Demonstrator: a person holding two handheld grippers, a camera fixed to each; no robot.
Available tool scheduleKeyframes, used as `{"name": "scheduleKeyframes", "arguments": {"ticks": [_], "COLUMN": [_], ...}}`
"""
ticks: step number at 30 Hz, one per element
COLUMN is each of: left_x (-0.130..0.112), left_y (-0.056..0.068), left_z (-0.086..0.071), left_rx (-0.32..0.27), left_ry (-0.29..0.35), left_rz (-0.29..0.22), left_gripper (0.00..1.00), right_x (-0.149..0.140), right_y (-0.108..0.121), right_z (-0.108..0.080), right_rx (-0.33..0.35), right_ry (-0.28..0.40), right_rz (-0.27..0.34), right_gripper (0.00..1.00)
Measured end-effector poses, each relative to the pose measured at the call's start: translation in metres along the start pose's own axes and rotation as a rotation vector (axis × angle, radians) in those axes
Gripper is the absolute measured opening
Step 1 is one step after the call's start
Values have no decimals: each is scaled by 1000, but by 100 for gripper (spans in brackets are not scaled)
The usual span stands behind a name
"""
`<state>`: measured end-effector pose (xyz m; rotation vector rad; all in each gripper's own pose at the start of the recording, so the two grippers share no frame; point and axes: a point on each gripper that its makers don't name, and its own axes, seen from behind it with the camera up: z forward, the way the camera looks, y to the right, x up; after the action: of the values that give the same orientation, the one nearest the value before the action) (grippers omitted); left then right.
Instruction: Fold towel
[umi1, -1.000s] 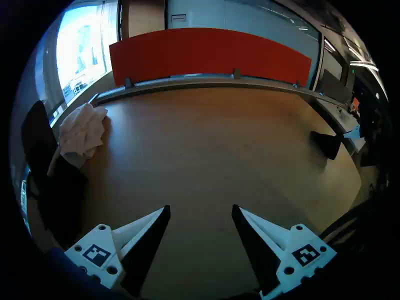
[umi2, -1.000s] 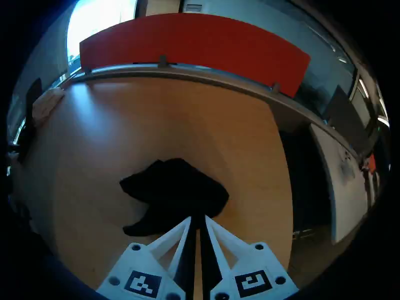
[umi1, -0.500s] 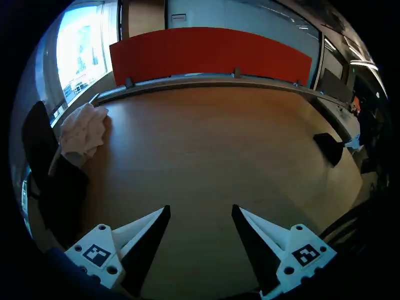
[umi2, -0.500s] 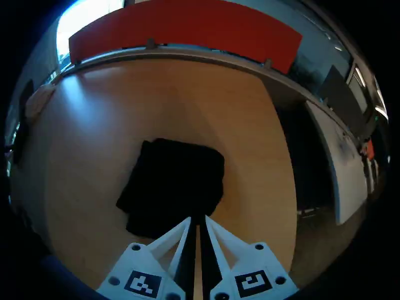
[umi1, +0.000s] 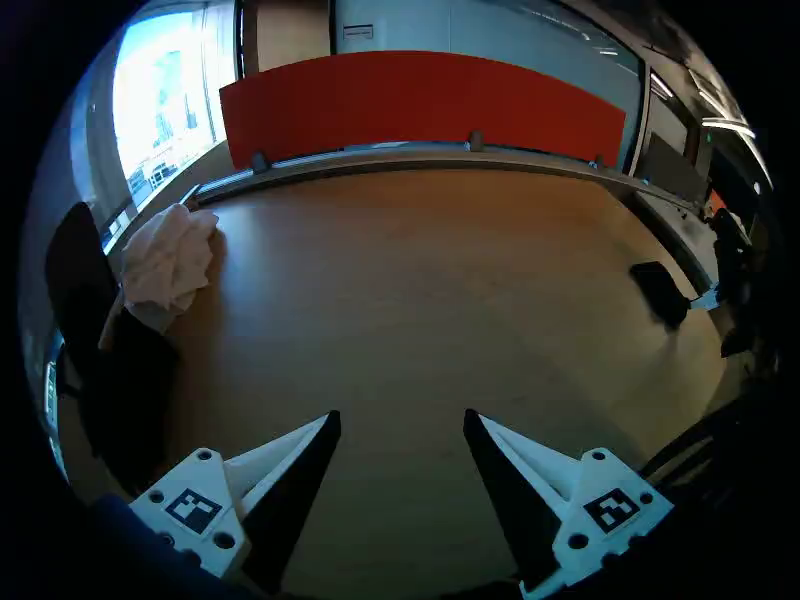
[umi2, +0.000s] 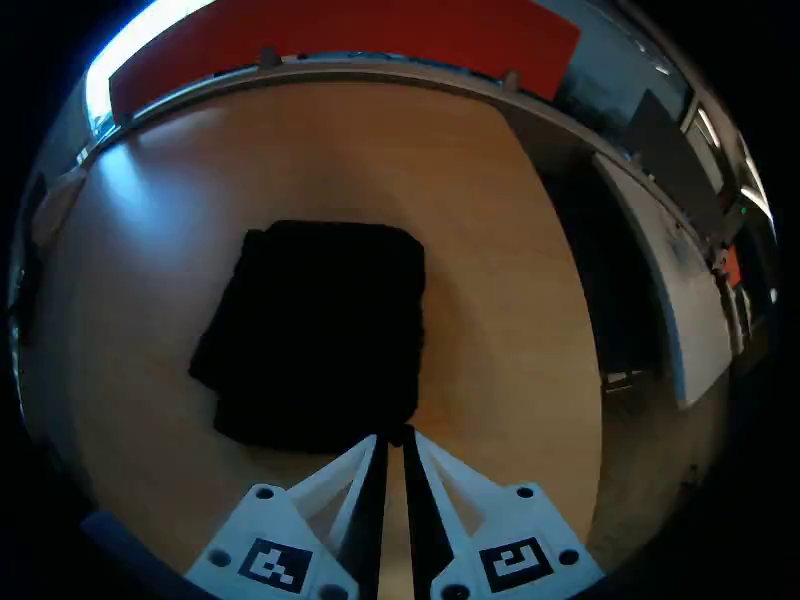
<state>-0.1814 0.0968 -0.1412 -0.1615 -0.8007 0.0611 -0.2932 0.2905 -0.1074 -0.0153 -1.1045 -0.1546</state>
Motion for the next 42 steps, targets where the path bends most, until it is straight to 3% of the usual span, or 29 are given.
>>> {"name": "scheduleKeyframes", "arguments": {"ticks": [11,17,26,30,33,35,42], "left_x": [-2,-3,-2,-1,1,0,0], "left_y": [1,1,2,2,2,3,4], "left_z": [1,2,2,1,1,2,2], "left_rx": [4,7,9,7,5,4,-4], "left_ry": [-10,-14,-14,-11,-8,-7,-7], "left_rz": [8,10,13,12,11,10,11], "left_gripper": [91,91,91,91,91,91,91], "right_x": [-10,-12,-11,-9,-8,-7,-9], "right_y": [10,15,15,15,15,14,19], "right_z": [9,12,11,7,4,1,-4], "right_rx": [-44,-65,-68,-69,-73,-75,-95], "right_ry": [-27,-33,-32,-19,-4,4,11], "right_rz": [13,21,17,15,11,8,7], "right_gripper": [23,24,30,49,72,82,85]}}
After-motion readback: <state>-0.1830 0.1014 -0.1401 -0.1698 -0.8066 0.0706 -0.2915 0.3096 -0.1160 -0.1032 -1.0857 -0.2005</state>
